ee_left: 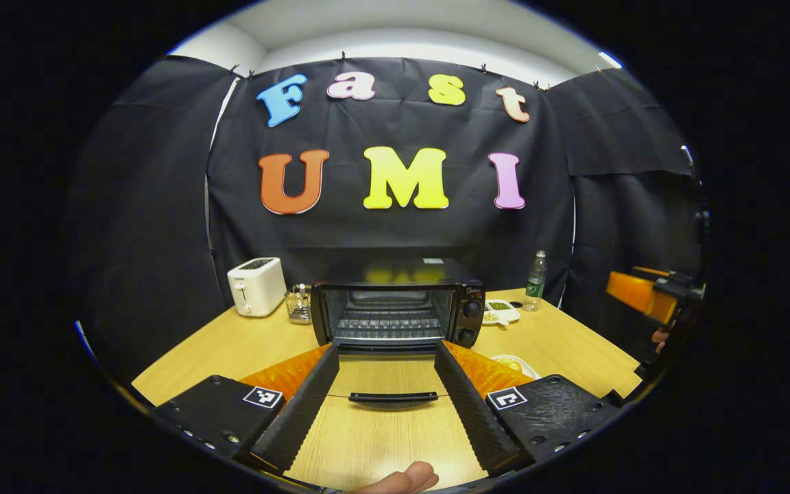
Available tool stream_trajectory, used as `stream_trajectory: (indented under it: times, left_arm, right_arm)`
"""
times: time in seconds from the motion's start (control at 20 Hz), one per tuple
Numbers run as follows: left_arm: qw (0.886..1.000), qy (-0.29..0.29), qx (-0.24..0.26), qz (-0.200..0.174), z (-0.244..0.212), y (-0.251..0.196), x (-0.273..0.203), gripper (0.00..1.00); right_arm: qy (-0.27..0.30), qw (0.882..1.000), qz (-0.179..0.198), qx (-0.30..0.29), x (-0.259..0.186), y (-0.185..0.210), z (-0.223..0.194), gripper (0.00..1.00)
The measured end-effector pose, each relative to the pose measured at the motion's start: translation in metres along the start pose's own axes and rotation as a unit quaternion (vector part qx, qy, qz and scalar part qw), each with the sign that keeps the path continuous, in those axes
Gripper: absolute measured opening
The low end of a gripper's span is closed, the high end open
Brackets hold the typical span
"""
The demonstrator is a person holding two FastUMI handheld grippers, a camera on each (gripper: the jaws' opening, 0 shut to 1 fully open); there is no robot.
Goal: Open the electric oven with the left hand, put the food in, and close the electric oven.
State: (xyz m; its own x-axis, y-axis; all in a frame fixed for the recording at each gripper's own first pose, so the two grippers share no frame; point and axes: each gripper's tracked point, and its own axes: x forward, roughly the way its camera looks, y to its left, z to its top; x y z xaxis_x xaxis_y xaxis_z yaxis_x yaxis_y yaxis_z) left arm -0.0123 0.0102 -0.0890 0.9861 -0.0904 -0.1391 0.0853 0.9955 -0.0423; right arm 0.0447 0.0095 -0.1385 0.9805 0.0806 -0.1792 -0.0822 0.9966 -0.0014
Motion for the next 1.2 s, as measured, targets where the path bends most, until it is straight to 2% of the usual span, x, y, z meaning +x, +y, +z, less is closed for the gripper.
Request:
stream_trajectory:
  times: [0.25,0.3,0.35,0.6,0.65,0.7,0.75,0.8,0.85,0.9,0.95,1.05,1.2]
  left_arm:
    - [0.999,-0.04,0.0,0.006,0.035,0.007,-0.052,0.94]
    - [0.999,-0.05,0.003,0.01,0.042,0.01,-0.064,0.84]
    - [0.998,-0.059,0.003,0.013,0.048,0.012,-0.074,0.94]
    - [0.997,-0.082,0.002,0.004,0.053,0.009,-0.099,0.93]
    - [0.997,-0.08,0.003,-0.002,0.049,0.007,-0.101,0.83]
    - [0.997,-0.08,0.002,-0.001,0.049,0.007,-0.106,1.0]
    - [0.997,-0.081,0.0,0.001,0.05,0.011,-0.107,0.84]
    - [0.997,-0.08,0.0,0.002,0.048,0.013,-0.107,0.85]
    - [0.997,-0.078,-0.001,0.004,0.046,0.013,-0.105,0.94]
    - [0.997,-0.077,-0.001,0.003,0.046,0.012,-0.105,0.85]
    - [0.997,-0.075,-0.001,-0.002,0.044,0.011,-0.105,0.94]
    - [0.997,-0.071,-0.001,-0.016,0.04,0.009,-0.104,0.94]
    - [0.998,-0.067,0.0,-0.006,0.036,0.015,-0.105,0.94]
  right_arm:
    - [0.074,0.997,0.013,0.018,0.059,0.01,-0.073,0.97]
    - [0.092,0.995,0.013,0.025,0.067,0.013,-0.09,0.97]
    - [0.105,0.994,0.021,0.03,0.077,0.019,-0.104,0.97]
    - [0.155,0.987,0.031,0.012,0.111,0.047,-0.168,0.97]
    - [0.164,0.986,0.026,0.007,0.115,0.05,-0.177,0.97]
    - [0.17,0.985,0.022,0.007,0.118,0.05,-0.183,0.97]
    - [0.178,0.984,0.023,0.007,0.121,0.054,-0.189,0.97]
    - [0.187,0.982,0.027,0.006,0.125,0.057,-0.195,0.97]
    - [0.195,0.98,0.028,0.004,0.128,0.06,-0.199,0.98]
    - [0.201,0.979,0.024,0.004,0.131,0.059,-0.203,0.97]
    - [0.207,0.978,0.02,0.005,0.135,0.058,-0.206,0.97]
    - [0.222,0.975,0.011,0.006,0.139,0.055,-0.215,0.97]
    - [0.233,0.972,0.005,0.019,0.14,0.054,-0.221,0.97]
